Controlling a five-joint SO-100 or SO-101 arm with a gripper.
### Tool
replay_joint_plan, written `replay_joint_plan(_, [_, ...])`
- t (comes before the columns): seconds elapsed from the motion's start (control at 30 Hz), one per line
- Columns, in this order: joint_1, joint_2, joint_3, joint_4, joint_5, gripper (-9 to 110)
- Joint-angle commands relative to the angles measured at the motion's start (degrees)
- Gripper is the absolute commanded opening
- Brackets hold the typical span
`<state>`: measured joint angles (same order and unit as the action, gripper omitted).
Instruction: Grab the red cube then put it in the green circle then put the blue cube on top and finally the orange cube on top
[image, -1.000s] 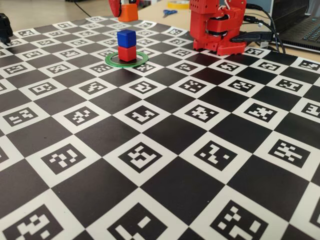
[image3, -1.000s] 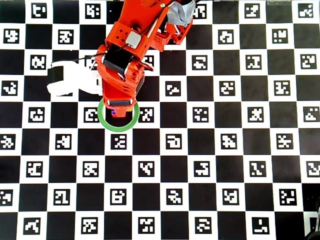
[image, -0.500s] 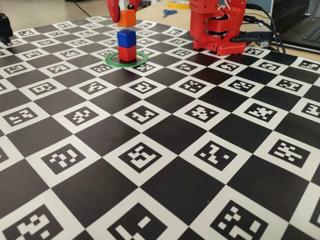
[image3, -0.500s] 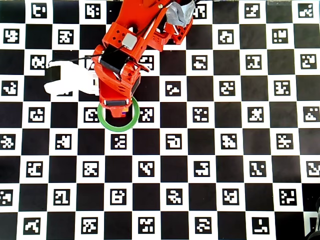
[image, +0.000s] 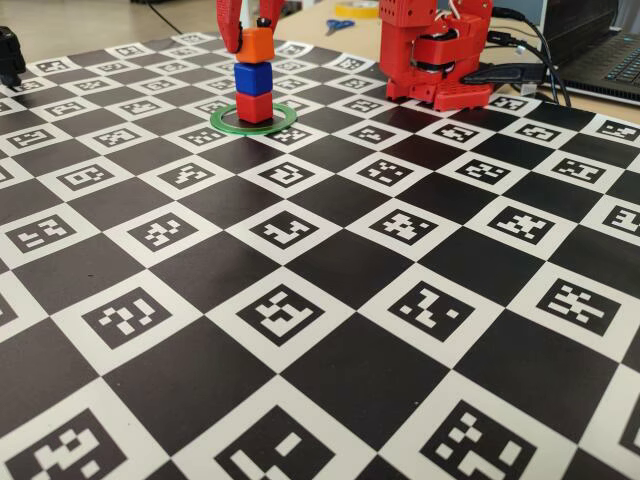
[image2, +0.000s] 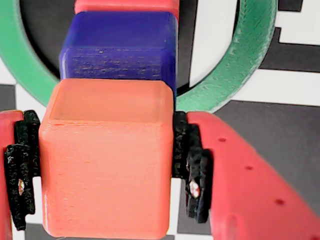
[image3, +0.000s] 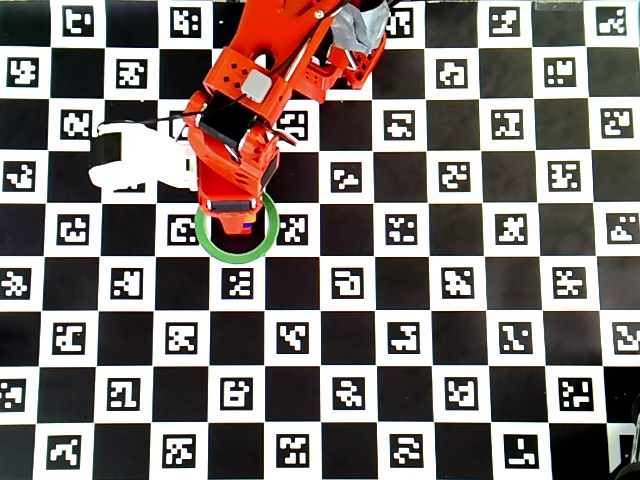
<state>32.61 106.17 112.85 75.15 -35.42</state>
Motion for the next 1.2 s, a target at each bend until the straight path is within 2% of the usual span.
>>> replay_joint_plan(0.0, [0.88, 3.78, -0.88, -0.70, -0.18, 10])
replay_joint_plan(1.17, [1.67, 3.34, 0.44, -2.72, -1.67, 10])
